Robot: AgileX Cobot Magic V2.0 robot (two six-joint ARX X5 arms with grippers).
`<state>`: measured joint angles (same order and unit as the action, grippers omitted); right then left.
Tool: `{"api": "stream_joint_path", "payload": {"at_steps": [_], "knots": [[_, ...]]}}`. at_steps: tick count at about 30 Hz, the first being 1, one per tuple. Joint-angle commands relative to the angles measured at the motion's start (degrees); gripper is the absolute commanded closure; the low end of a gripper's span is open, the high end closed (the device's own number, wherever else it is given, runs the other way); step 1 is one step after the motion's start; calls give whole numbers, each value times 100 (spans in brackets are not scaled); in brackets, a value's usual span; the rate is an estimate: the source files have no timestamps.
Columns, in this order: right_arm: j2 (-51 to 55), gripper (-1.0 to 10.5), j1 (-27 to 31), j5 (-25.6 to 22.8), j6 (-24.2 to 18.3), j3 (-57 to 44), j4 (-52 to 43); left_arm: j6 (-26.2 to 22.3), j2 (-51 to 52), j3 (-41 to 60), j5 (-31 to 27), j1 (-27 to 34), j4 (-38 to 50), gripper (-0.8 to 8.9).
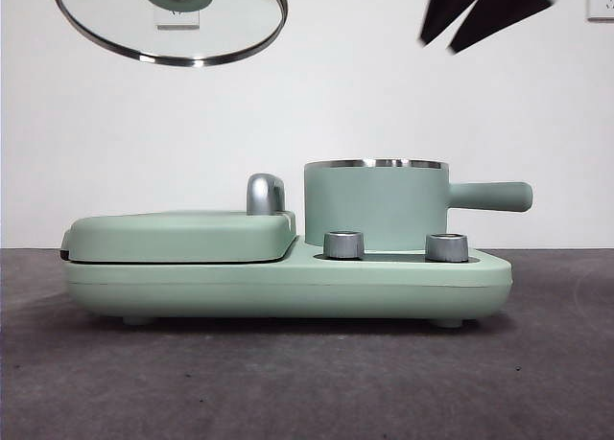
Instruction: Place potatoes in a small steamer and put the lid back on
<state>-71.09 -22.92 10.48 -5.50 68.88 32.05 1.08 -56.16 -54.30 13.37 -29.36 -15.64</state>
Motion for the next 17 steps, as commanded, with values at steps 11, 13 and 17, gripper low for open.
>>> {"api": "stream_joint_path", "payload": {"at_steps": [11,13,17], "knots": [[2922,737,-39,2,234,-2024,-66,-22,-621,-87,0,-275,1185,805],[3259,737,-55,2,234,-2122,39,-42,-791,-87,0,-363,1510,805],[3818,737,-63,2,236,-2129,470,-63,-1233,-96,-2,-503,2264,805]]}}
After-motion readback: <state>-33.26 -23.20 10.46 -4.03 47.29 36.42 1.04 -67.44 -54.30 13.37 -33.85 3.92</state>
